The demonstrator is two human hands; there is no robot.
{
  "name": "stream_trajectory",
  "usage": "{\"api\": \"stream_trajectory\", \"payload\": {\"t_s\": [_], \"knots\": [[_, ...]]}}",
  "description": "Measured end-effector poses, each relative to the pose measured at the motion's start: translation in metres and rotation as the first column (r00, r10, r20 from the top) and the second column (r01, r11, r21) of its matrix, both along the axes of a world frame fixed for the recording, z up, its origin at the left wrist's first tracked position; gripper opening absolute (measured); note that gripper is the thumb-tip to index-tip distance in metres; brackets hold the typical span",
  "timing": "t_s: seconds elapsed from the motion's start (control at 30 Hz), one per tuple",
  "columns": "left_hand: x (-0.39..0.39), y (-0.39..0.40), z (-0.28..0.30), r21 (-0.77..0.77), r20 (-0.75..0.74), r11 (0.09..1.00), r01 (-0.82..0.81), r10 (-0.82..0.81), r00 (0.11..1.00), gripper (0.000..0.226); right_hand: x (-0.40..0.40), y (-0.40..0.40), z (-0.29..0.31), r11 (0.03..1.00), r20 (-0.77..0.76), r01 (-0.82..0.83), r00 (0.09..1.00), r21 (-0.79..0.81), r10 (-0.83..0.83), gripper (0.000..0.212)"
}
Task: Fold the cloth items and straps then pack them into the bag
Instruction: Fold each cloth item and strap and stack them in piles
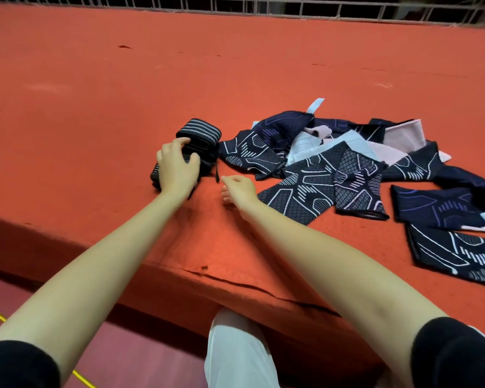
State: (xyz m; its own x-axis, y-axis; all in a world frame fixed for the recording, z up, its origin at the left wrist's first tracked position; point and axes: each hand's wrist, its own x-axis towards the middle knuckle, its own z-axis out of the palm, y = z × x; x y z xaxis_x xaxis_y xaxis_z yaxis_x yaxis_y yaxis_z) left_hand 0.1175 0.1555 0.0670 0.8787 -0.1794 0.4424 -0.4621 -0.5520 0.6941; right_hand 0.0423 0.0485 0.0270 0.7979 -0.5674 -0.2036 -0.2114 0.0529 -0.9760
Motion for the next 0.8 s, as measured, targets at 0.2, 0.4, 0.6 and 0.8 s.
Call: {"api": "stream_trajectory", "payload": {"t_s": [0.2,0.4,0.6,0.8], "knots": [[-0.054,-0.068,0.004,-0.160,-0.122,0.945,0.287,-0.307,0.944,0.032,-0.074,-0.085,0.018,0.985,0.067,0.160,0.986,-0.070,-0.155,0.020],[-0.088,-0.136,-0.009,-0.035,-0.261,0.890,0.454,-0.447,0.856,0.027,-0.153,-0.190,0.013,0.875,0.033,0.319,0.943,-0.365,-0.330,0.023],[-0.068,-0.197,-0.006,-0.019,-0.326,0.928,0.373,-0.358,0.875,0.028,-0.204,-0.278,0.031,0.696,-0.023,0.345,0.888,-0.630,-0.460,0.018],[-0.053,-0.250,-0.018,0.129,-0.274,0.921,0.368,-0.324,0.906,0.039,-0.184,-0.338,0.035,0.626,-0.029,0.327,0.872,-0.708,-0.488,0.018]]}}
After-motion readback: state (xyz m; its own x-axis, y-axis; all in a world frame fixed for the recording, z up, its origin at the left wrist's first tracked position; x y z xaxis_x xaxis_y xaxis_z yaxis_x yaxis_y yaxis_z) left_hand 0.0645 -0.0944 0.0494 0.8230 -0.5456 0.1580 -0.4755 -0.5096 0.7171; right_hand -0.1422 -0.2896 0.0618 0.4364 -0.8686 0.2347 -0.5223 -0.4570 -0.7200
